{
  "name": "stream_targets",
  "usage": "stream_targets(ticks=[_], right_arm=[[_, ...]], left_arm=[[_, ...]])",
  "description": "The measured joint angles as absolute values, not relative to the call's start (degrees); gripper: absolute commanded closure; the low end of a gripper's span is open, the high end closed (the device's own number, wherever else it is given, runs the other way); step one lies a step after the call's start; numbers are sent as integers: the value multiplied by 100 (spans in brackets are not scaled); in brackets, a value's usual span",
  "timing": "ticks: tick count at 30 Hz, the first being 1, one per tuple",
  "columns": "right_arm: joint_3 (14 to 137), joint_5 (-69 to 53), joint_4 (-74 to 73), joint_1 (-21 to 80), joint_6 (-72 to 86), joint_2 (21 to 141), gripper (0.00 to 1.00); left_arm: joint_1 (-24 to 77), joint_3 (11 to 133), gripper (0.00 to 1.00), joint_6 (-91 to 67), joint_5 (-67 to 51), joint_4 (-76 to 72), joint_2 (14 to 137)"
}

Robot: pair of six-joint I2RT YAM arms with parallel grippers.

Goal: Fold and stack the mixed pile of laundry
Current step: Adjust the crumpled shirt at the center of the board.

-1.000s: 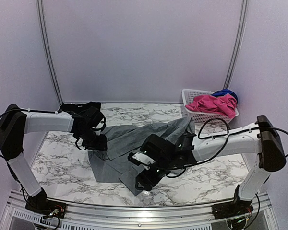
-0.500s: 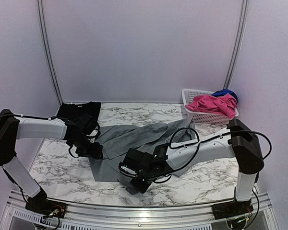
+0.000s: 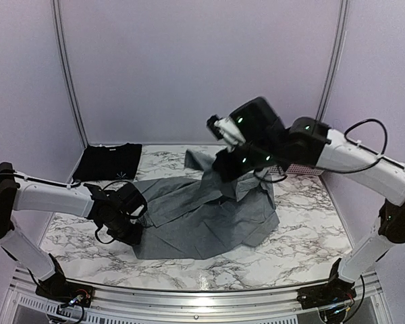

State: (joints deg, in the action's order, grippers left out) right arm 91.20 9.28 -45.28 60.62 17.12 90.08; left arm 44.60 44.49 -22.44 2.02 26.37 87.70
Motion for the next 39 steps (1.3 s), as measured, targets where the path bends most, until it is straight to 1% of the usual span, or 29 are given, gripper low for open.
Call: stream_targets(ticks=[3, 8, 9, 10, 11, 12, 13, 14, 16, 18, 20, 23, 25, 27, 28, 29, 30, 31, 32, 34, 36, 39], right_arm=[[9614, 1240, -4595, 5159, 1546, 8742, 100], [10471, 1632, -4587, 3846, 1188, 8761, 100], [10634, 1662, -4547, 3632, 1125, 8799, 100], [10792, 1684, -4482, 3452, 1063, 8849, 100], [10940, 1684, -4425, 3306, 1013, 8912, 100], [11065, 1673, -4357, 3197, 958, 8982, 100], [11179, 1660, -4296, 3120, 908, 9056, 100], [11253, 1638, -4250, 3085, 871, 9118, 100], [11404, 1535, -4182, 3061, 794, 9284, 100], [11441, 1380, -4117, 3061, 746, 9426, 100], [11441, 1247, -4108, 3061, 731, 9526, 100], [11441, 1079, -4095, 3061, 725, 9631, 100], [11439, 987, -4088, 3061, 727, 9653, 100], [11439, 917, -4066, 3061, 733, 9653, 100], [11439, 891, -4053, 3061, 738, 9651, 100], [11439, 878, -4051, 3061, 742, 9651, 100], [11439, 854, -4051, 3061, 742, 9651, 100], [11428, 838, -4049, 3061, 742, 9647, 100], [11410, 825, -4051, 3061, 742, 9638, 100], [11356, 819, -4056, 3061, 740, 9594, 100], [11260, 823, -4066, 3061, 738, 9507, 100], [11111, 827, -4080, 3061, 725, 9330, 100]], left_arm=[[5000, 4353, 100, -2620, 71, 2593, 8680], [6141, 4038, 99, -3382, -320, 2624, 8309], [6440, 4010, 89, -3516, -401, 2670, 8261], [6659, 4010, 73, -3586, -464, 2718, 8232], [6875, 4012, 61, -3684, -521, 2755, 8191], [7063, 4012, 55, -3728, -591, 2814, 8103], [7155, 4012, 50, -3817, -602, 2908, 7929], [7135, 4018, 47, -3889, -563, 2980, 7712], [6917, 4060, 44, -3951, -469, 3046, 7286], [6464, 4202, 43, -3959, -303, 3098, 6923], [6040, 4401, 43, -3900, -119, 3114, 6851], [5754, 4694, 42, -3691, 115, 3148, 7188], [5732, 4873, 39, -3538, 209, 3151, 7618], [5732, 4989, 38, -3402, 294, 3157, 8079], [5732, 5019, 39, -3350, 344, 3157, 8283], [5732, 5033, 43, -3319, 377, 3166, 8431], [5732, 5054, 46, -3286, 434, 3192, 8582], [5730, 5076, 52, -3247, 491, 3212, 8711], [5721, 5098, 61, -3212, 534, 3238, 8805], [5704, 5166, 84, -3159, 600, 3310, 8927], [5699, 5251, 100, -3085, 626, 3358, 8993], [5693, 5413, 100, -2936, 655, 3496, 9000]])
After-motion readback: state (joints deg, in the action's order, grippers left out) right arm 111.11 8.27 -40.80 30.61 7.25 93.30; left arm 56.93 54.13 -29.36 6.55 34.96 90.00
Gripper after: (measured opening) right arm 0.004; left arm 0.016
